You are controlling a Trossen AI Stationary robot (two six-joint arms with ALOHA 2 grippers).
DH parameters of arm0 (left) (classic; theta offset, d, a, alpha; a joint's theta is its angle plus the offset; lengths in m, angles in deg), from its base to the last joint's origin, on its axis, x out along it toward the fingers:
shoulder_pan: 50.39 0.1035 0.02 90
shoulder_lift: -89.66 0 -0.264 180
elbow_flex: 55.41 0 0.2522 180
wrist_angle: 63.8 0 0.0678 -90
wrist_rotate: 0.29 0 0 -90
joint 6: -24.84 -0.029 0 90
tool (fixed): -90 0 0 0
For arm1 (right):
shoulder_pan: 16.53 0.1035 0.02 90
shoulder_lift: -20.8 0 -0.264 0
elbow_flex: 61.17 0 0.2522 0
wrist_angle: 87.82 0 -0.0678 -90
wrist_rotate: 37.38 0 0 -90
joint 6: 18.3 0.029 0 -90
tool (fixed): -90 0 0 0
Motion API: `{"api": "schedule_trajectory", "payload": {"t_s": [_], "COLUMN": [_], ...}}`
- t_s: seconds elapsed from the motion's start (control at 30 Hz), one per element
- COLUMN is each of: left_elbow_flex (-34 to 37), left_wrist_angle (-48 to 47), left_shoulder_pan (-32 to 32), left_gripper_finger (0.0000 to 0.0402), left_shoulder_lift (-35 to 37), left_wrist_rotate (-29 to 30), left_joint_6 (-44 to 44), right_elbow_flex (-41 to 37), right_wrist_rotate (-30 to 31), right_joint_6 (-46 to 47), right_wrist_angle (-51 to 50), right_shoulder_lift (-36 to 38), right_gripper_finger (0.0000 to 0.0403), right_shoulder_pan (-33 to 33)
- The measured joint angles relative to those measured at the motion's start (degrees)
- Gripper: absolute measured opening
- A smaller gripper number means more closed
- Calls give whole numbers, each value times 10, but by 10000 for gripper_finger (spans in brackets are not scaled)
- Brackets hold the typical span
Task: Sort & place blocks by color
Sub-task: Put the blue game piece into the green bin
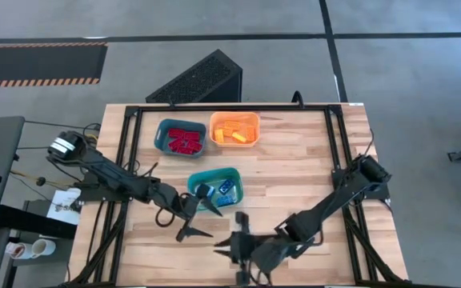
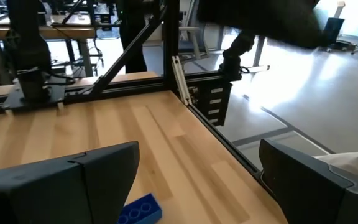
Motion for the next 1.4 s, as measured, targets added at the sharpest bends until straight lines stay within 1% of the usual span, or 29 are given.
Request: {"api": "schedule_trajectory", "payload": {"t_s": [0.03,0.1,0.17,0.23,0.3,0.4,0.5,0.57,0.63,0.7,0.83,0.93,1.03,1.17,1.3,1.4], "left_elbow_flex": [-3,-14,-26,-44,-64,-108,-165,-205,-248,-283,-342,-377,-401,-425,-431,-428], "left_wrist_angle": [0,0,0,0,-4,-33,-98,-158,-223,-287,-383,-420,-429,-433,-452,-487], "left_shoulder_pan": [-1,-4,-4,-4,-4,-2,5,14,25,34,53,69,81,94,98,97], "left_gripper_finger": [320,320,320,320,320,320,320,320,320,320,320,320,320,320,320,320], "left_shoulder_lift": [-4,-15,-28,-49,-72,-115,-158,-183,-210,-237,-286,-323,-353,-378,-388,-391], "left_wrist_rotate": [0,3,3,3,3,0,-7,-27,-49,-65,-73,-73,-73,-72,-76,-91], "left_joint_6": [-1,-3,-15,-30,-42,-77,-119,-145,-164,-182,-228,-249,-262,-281,-292,-284], "right_elbow_flex": [0,-1,-6,-36,-96,-222,-354,-429,-489,-527,-559,-559,-559,-559,-559,-559], "right_wrist_rotate": [-10,3,53,97,106,104,108,118,119,121,120,120,120,118,118,118], "right_joint_6": [-46,-98,-105,-93,-79,-50,-27,-24,-21,-27,-35,-45,-64,-66,-66,-66], "right_wrist_angle": [22,10,-26,-58,-44,34,152,239,319,374,388,385,389,385,384,382], "right_shoulder_lift": [5,25,54,90,131,202,269,301,325,341,358,360,360,360,360,360], "right_gripper_finger": [74,74,74,74,74,74,74,74,74,74,74,74,74,74,74,74], "right_shoulder_pan": [0,7,9,12,11,9,9,9,10,11,11,11,11,16,24,30]}}
